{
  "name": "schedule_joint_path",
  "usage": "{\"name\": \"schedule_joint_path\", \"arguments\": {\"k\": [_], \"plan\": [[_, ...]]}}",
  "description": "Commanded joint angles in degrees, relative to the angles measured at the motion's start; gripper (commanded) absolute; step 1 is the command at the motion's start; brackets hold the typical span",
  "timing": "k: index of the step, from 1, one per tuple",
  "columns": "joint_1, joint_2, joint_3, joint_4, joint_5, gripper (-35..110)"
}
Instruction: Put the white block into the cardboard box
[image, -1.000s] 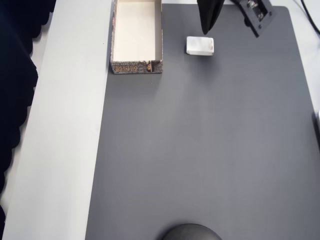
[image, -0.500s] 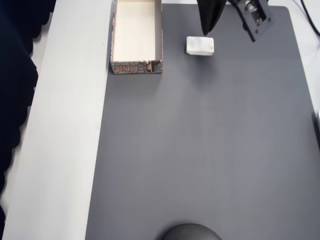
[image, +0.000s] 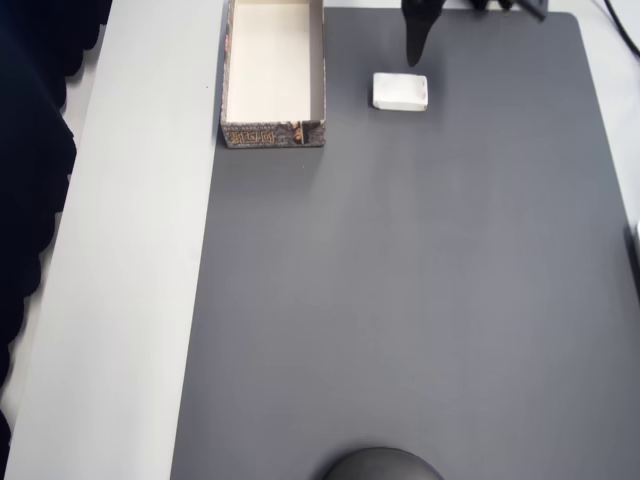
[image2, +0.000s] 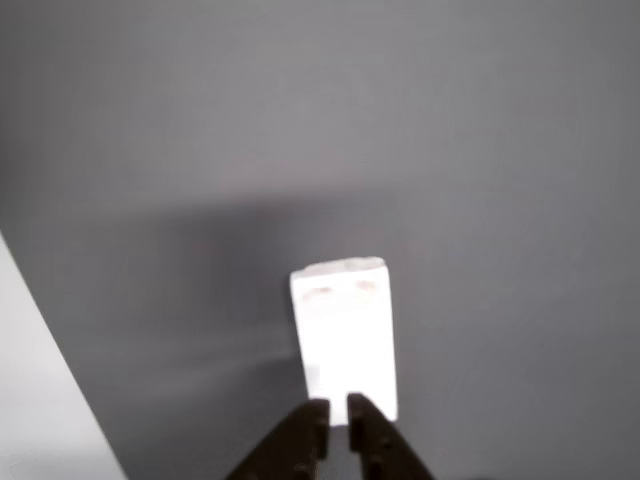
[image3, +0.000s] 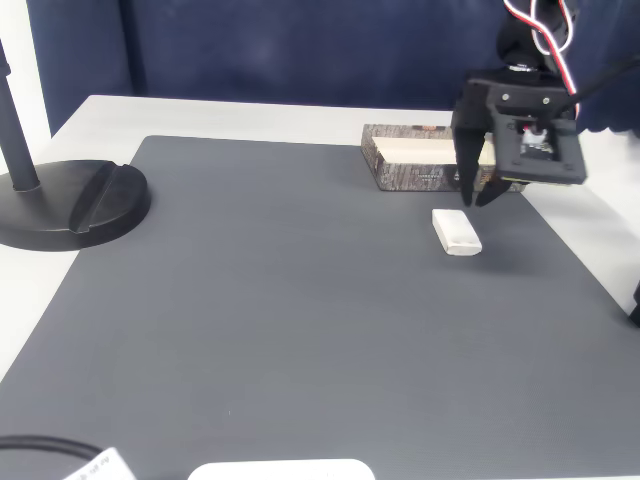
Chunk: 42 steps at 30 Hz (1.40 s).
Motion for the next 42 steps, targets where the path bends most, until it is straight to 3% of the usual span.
{"name": "schedule_joint_path", "arguments": {"k": [1,21,42], "plan": [[0.4,0.2,-2.8,0.8,5.0,-1],[2.6,-4.7,-8.2,1.1,8.1,0],[1.2,-4.6,-9.1,-1.1,7.1,23]]}}
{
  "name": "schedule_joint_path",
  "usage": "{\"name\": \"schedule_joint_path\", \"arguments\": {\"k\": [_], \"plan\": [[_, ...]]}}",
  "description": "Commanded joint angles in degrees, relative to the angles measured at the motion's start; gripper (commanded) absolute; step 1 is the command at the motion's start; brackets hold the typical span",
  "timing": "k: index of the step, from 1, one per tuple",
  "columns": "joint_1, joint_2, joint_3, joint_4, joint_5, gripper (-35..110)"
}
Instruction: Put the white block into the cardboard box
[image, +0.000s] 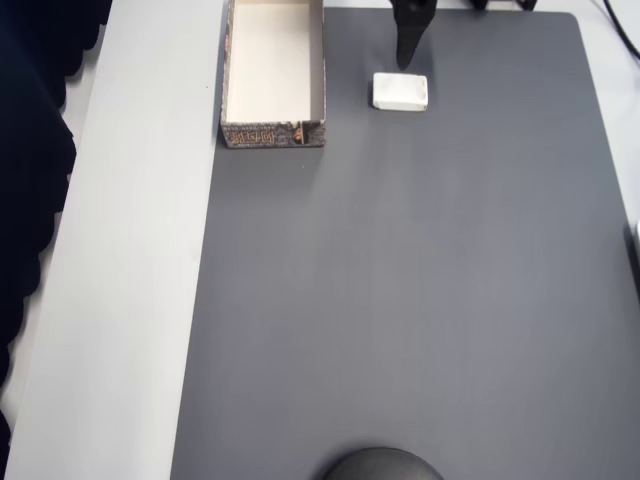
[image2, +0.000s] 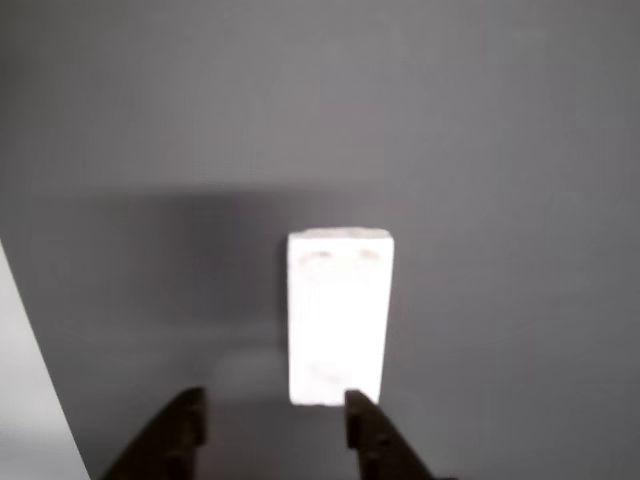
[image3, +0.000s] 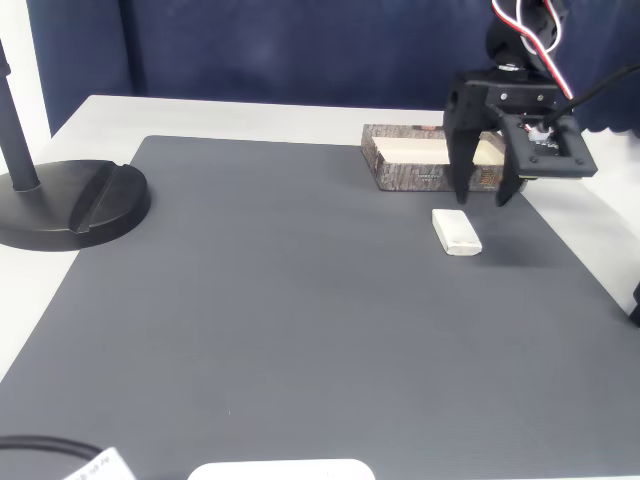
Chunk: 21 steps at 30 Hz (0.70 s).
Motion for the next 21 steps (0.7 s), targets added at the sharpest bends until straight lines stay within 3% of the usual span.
{"name": "schedule_joint_path", "arguments": {"k": [1,21], "plan": [[-1.2,1.1,-4.0,-1.1,-0.5,24],[-2.5,7.1,3.1,-7.6,-4.6,24]]}}
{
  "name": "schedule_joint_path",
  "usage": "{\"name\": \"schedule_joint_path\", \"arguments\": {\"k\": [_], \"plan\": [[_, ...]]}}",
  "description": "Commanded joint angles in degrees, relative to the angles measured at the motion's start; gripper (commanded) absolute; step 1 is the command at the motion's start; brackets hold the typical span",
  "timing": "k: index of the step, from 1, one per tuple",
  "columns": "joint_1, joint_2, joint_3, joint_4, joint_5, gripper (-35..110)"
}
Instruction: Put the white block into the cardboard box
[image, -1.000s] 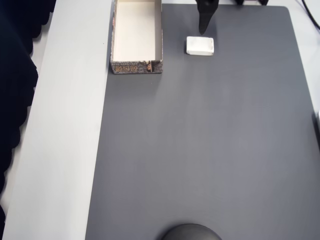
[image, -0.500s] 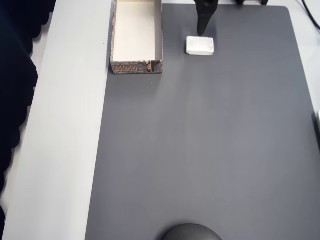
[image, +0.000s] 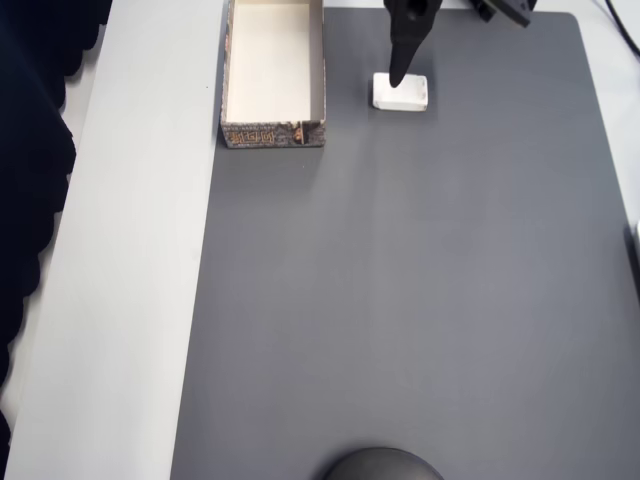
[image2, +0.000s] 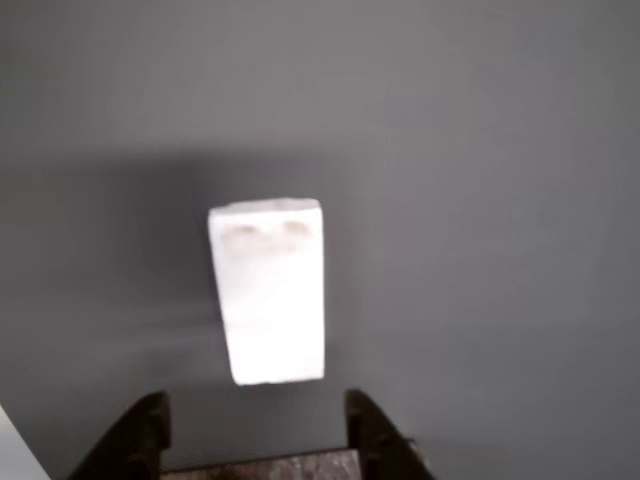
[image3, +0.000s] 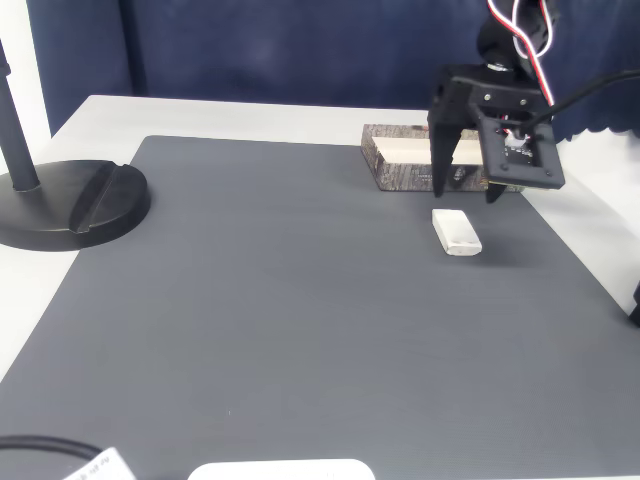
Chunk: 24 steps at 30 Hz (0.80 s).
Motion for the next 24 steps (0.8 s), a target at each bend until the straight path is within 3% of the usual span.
{"name": "schedule_joint_path", "arguments": {"k": [1,24], "plan": [[-0.3,5.2,1.0,-1.1,-0.8,25],[-1.6,8.0,7.8,-8.1,-0.6,28]]}}
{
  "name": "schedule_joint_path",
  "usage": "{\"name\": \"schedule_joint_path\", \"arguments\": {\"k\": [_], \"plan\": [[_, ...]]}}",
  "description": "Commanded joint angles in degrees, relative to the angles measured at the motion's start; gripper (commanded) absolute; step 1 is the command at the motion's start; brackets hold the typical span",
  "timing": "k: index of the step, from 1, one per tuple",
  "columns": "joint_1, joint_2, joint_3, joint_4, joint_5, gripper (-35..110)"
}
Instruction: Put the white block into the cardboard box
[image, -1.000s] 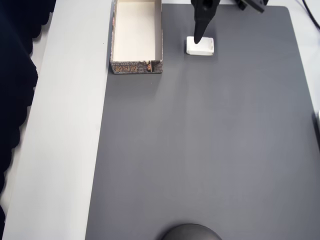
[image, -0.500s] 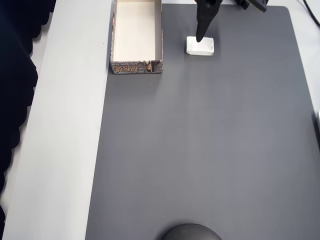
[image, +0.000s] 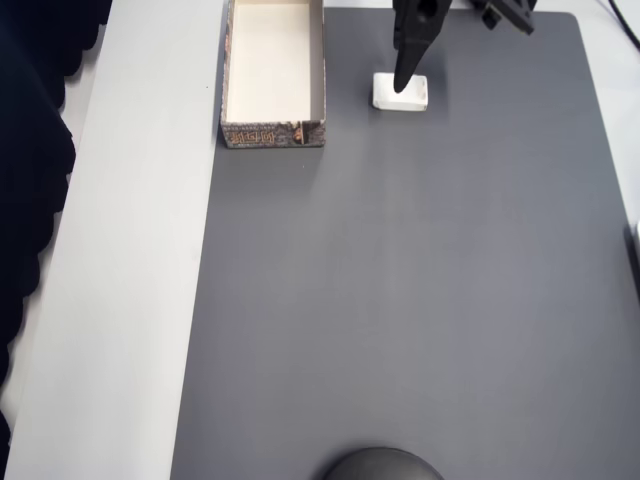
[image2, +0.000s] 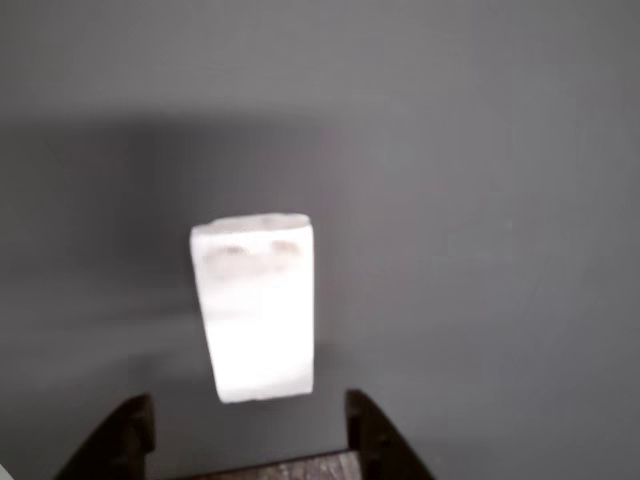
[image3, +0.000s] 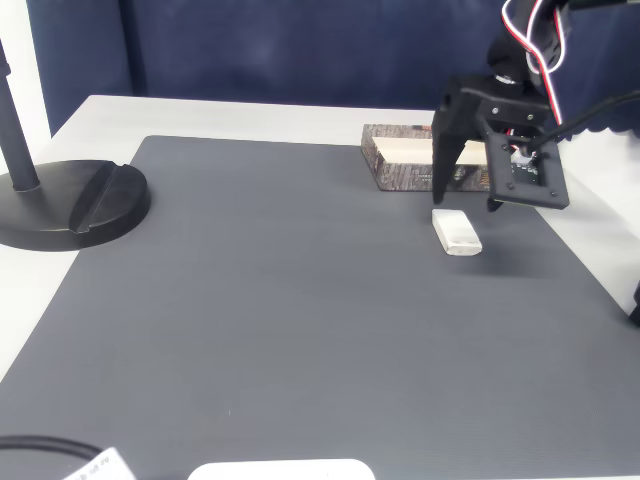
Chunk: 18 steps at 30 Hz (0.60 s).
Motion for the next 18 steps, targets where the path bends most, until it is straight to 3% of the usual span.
{"name": "schedule_joint_path", "arguments": {"k": [1,18], "plan": [[-0.5,3.5,0.3,-0.6,-0.5,28],[-1.8,-1.0,-1.4,-0.4,-2.4,26]]}}
